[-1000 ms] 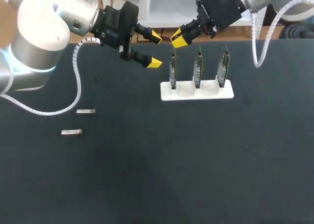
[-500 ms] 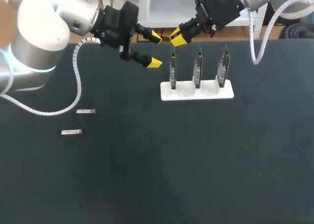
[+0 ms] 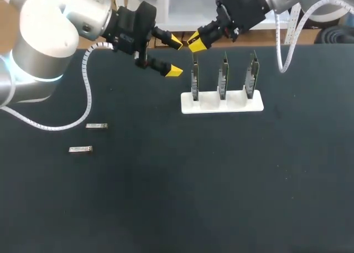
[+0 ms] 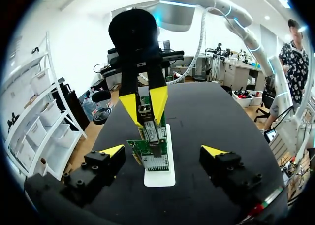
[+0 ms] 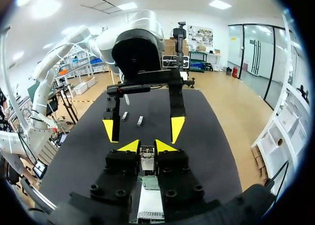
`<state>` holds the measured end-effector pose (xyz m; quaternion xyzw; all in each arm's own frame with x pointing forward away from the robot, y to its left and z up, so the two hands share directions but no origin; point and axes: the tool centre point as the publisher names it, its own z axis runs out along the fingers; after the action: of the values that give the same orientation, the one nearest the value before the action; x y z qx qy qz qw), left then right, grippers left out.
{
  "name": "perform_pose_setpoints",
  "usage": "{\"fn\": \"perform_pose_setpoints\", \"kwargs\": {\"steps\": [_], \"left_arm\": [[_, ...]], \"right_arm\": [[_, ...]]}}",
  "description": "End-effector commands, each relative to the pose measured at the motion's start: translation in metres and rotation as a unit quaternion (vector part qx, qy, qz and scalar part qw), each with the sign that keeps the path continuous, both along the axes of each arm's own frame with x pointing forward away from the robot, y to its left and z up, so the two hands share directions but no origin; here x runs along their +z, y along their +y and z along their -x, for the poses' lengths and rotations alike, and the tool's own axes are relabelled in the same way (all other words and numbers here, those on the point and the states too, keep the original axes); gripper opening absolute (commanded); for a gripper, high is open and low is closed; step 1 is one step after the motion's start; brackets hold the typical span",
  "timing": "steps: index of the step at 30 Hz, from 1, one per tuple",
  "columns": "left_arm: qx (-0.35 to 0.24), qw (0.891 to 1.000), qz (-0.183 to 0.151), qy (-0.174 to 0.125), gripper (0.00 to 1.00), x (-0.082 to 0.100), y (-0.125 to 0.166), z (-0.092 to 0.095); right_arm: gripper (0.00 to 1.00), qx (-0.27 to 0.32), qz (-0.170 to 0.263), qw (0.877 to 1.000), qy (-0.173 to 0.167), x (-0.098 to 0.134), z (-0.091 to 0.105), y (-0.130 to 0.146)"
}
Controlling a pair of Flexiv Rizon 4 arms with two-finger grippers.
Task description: Pick up the optical module with the left hand, and insert it into the network port with the right hand.
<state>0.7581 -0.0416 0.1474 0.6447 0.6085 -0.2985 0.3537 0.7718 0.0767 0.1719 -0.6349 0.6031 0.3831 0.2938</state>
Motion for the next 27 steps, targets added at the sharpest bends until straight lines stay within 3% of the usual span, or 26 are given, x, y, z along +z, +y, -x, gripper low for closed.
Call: {"fn": "perform_pose_setpoints", "kwargs": {"steps": [1, 27], "left_arm": [[0.0, 1.0, -0.003, 0.001, 1.0, 0.0007, -0.0003, -0.0009], [0.0, 1.0, -0.003, 0.001, 1.0, 0.0007, -0.0003, -0.0009]], "right_arm": [[0.0, -0.003, -0.002, 1.0, 0.0, -0.0013, 0.002, -0.002], [0.0, -0.007, 0.005, 1.0, 0.0, -0.0025, 0.0064, -0.0046]]}}
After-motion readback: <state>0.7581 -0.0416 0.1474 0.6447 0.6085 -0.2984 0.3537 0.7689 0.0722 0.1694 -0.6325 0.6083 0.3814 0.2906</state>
